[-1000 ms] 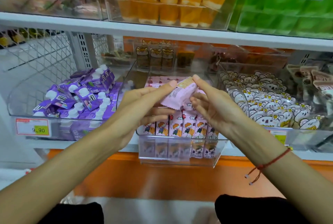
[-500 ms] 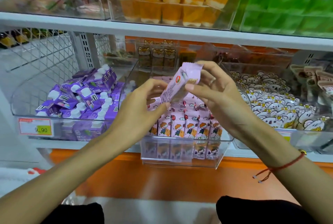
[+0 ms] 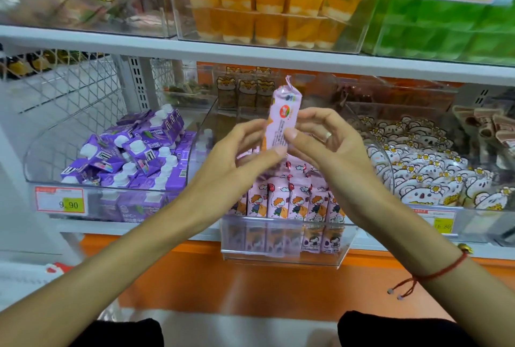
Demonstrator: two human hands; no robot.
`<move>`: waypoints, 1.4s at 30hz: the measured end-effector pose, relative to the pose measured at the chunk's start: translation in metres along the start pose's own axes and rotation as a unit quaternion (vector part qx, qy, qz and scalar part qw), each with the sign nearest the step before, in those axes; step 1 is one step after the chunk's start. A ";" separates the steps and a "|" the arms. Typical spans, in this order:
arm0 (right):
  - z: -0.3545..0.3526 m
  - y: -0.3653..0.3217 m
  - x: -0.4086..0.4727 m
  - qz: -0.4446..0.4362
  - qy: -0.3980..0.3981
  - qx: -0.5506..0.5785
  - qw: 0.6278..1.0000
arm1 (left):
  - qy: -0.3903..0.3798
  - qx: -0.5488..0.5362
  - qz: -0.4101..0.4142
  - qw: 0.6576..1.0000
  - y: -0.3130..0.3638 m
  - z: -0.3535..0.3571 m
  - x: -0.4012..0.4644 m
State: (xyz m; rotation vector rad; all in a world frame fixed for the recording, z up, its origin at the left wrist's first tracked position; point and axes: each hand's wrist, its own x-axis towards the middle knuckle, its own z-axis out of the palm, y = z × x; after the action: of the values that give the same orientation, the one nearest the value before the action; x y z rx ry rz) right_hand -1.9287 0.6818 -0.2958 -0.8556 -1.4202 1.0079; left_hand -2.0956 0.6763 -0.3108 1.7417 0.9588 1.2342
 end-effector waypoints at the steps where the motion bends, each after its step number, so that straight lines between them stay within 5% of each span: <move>1: 0.001 0.000 -0.001 -0.005 -0.014 -0.004 1.000 | -0.012 -0.031 -0.010 0.999 0.001 0.001 0.001; 5: 0.002 -0.001 -0.002 -0.063 -0.028 -0.080 0.994 | -0.011 -0.019 0.021 1.000 0.002 0.002 0.000; 11: -0.008 0.013 0.017 -0.011 -0.093 -0.290 0.953 | 0.219 -0.022 0.065 0.973 0.000 -0.020 0.004; 14: -0.009 0.026 0.030 -0.024 -0.191 -0.458 0.868 | 0.266 -0.004 0.044 0.963 -0.005 -0.031 0.003; 21: 0.017 0.033 0.071 -0.016 -0.376 -0.691 0.617 | 0.242 0.000 -0.001 0.970 -0.019 -0.035 0.002; 25: 0.026 0.031 0.088 0.130 -0.429 -0.707 0.547 | 0.216 -0.006 -0.014 0.976 -0.020 -0.033 0.001; 28: 0.034 0.034 0.084 0.135 -0.445 -0.734 0.495 | 0.212 -0.014 -0.009 0.977 -0.022 -0.034 0.001; 30: 0.035 0.038 0.080 0.100 -0.439 -0.742 0.497 | 0.211 -0.020 -0.010 0.977 -0.022 -0.034 0.002; 37: 0.016 0.032 0.061 -0.008 -0.379 -0.644 0.664 | 0.199 -0.033 -0.019 0.979 -0.021 -0.039 0.011; 42: 0.007 0.038 0.031 -0.091 -0.312 -0.615 0.718 | 0.132 -0.026 -0.083 0.987 -0.011 -0.035 0.058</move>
State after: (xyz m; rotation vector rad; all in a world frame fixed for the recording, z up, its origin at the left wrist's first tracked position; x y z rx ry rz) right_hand -1.9404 0.7236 -0.3192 -1.2953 -2.7898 -0.0051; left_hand -2.1160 0.7387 -0.2911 1.4483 1.1889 1.3893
